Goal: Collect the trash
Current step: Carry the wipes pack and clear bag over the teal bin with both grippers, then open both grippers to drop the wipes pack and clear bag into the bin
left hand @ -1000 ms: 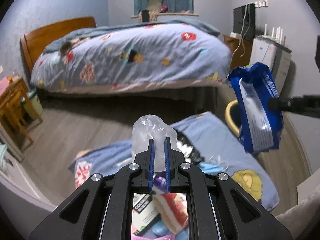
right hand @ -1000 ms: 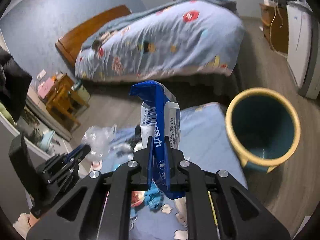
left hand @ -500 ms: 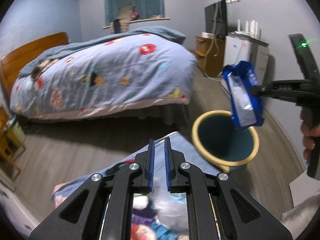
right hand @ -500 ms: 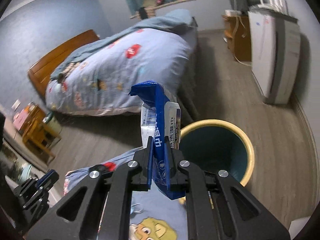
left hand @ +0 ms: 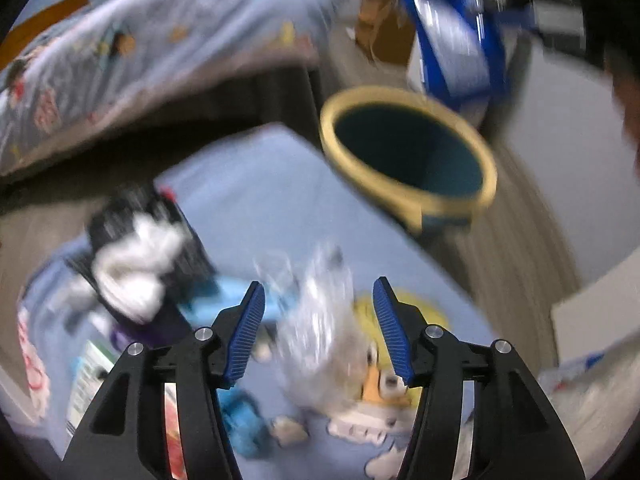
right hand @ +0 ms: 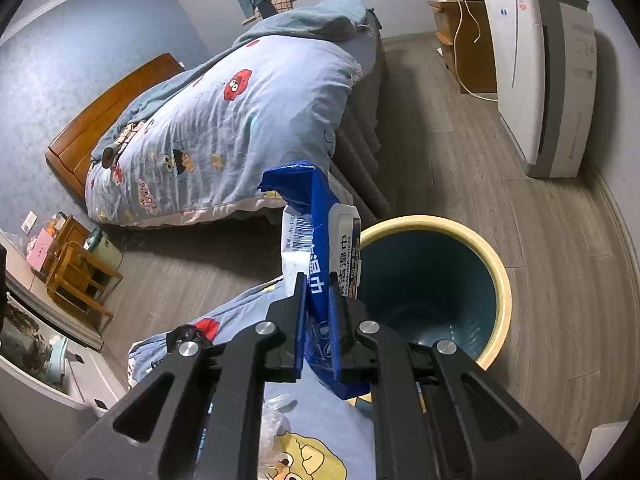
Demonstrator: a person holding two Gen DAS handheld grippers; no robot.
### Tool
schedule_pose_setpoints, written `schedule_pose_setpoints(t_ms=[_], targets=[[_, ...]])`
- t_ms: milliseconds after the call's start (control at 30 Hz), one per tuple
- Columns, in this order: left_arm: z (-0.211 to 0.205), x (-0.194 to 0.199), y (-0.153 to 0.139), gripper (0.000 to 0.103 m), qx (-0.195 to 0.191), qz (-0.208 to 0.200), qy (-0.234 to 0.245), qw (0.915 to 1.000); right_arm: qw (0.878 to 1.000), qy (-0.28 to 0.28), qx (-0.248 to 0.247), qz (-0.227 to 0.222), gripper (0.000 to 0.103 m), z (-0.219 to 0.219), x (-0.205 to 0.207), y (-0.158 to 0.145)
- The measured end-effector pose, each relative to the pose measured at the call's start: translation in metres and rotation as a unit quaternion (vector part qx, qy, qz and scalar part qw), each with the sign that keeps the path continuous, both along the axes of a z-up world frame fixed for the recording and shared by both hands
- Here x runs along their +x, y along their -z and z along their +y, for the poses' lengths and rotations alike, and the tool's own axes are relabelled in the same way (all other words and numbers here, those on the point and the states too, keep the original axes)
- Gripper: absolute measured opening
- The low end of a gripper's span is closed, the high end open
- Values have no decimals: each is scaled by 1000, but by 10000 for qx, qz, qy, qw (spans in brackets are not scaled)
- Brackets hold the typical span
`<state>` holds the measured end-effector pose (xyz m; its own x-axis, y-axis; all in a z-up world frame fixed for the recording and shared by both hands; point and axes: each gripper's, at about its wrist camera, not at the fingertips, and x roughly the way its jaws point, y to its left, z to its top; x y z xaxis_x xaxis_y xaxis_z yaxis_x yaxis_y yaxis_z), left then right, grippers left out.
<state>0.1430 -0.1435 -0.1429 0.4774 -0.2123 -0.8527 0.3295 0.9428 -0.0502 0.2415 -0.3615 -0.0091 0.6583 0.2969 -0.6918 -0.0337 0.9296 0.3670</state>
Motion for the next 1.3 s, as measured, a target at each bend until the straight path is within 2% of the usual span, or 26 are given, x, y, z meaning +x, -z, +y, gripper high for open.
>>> schedule_pose_setpoints(t_ms=[100, 133, 167, 233, 467, 667, 733, 867, 1133, 1200, 1300], targets=[[-6, -5, 25, 55, 451, 226, 113, 9987, 10000, 44, 35, 3, 9, 0, -1, 0], [-5, -5, 29, 37, 425, 298, 126, 9986, 10000, 24, 14, -1, 9, 0, -1, 0], [-4, -5, 30, 27, 415, 345, 146, 9984, 10000, 18, -6, -4, 9, 0, -1, 0], [-2, -7, 24, 19, 361, 271, 204, 9988, 10000, 11, -30, -11, 9, -2, -2, 0], [-12, -5, -34, 18, 166, -663, 312, 9972, 9997, 259, 49, 3, 9, -17, 0, 1], [-33, 41, -57, 18, -60, -800, 374, 9961, 9987, 460, -218, 85, 9, -31, 9, 16], [-47, 55, -58, 19, 15, -837, 504, 9952, 9973, 569, -428, 154, 9, -38, 14, 26], [-78, 85, -54, 19, 218, -906, 687, 9933, 9954, 793, -280, 458, 9, -57, 25, 49], [-116, 128, -28, 19, 247, -722, 715, 9945, 9919, 930, -324, 806, 9, -76, 38, 81], [-121, 134, -24, 19, 156, -697, 709, 9949, 9915, 929, -366, 829, 10, -76, 40, 84], [-126, 142, -21, 25, 88, -704, 692, 9951, 9911, 927, -423, 862, 10, -75, 44, 87]])
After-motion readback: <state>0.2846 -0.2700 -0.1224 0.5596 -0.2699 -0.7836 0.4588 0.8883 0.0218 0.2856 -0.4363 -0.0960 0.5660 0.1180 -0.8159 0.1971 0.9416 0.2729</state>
